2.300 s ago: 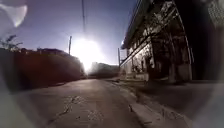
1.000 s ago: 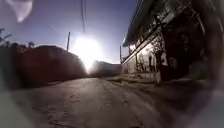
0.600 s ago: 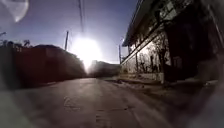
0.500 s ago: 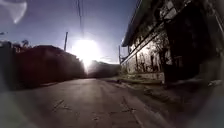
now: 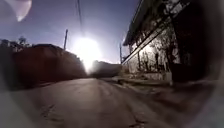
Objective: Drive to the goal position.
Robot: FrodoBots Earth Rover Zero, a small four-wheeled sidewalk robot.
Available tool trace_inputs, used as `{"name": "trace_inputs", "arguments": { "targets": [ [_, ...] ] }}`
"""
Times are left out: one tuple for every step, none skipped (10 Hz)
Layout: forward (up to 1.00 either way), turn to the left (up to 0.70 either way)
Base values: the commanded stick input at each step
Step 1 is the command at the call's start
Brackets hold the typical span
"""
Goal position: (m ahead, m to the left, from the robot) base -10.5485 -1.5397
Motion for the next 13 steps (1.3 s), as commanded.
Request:
{"name": "trace_inputs", "arguments": {
  "targets": [
    [1.0,0.15],
    [1.0,0.13],
    [1.0,0.03],
    [1.0,0.0],
    [1.0,0.0],
    [1.0,0.0],
    [1.0,0.0],
    [1.0,0.0],
    [1.0,0.0],
    [1.0,0.0],
    [1.0,0.0],
    [1.0,0.0],
    [1.0,0.0]
  ]
}}
